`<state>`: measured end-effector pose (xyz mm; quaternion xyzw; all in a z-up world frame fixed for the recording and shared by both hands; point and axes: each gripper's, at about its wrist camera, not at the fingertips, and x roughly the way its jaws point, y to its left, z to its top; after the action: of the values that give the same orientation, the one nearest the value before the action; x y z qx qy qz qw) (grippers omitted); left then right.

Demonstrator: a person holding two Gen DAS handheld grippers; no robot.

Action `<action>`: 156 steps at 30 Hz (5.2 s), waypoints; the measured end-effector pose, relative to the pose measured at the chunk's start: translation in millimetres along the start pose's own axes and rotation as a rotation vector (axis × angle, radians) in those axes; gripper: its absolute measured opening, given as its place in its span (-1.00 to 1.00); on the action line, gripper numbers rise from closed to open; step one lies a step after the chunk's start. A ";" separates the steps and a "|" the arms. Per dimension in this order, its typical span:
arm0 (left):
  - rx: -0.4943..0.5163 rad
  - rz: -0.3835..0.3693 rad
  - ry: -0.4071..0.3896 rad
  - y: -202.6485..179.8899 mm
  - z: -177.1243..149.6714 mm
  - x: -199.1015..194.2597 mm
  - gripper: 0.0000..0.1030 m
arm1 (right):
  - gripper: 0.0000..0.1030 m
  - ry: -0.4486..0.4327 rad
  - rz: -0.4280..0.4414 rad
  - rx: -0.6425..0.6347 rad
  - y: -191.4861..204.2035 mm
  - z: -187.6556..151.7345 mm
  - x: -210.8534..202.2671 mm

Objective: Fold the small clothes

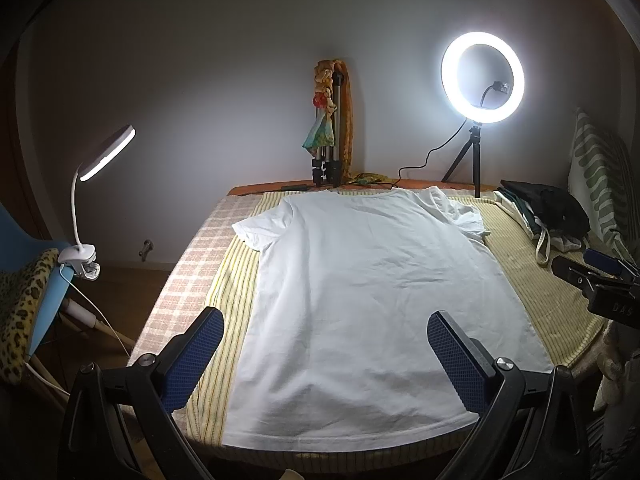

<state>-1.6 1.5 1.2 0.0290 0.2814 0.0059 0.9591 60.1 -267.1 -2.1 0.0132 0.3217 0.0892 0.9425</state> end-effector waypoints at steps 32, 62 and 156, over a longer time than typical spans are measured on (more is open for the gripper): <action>-0.383 -0.109 0.342 112.5 -86.3 16.3 -0.16 | 1.00 0.061 0.330 -0.131 82.3 92.0 63.1; -0.549 -0.153 0.348 128.5 -114.4 76.4 -0.43 | 0.27 0.489 0.520 -0.100 289.8 143.5 318.7; -0.234 -0.486 0.403 -3.0 -80.9 87.9 -0.51 | -0.90 0.370 0.235 0.044 71.2 137.1 387.0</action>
<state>28.6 5.2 -114.3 -0.1510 0.4614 -0.1850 0.8544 432.9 -124.2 -121.3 0.0545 0.4873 0.1926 0.8500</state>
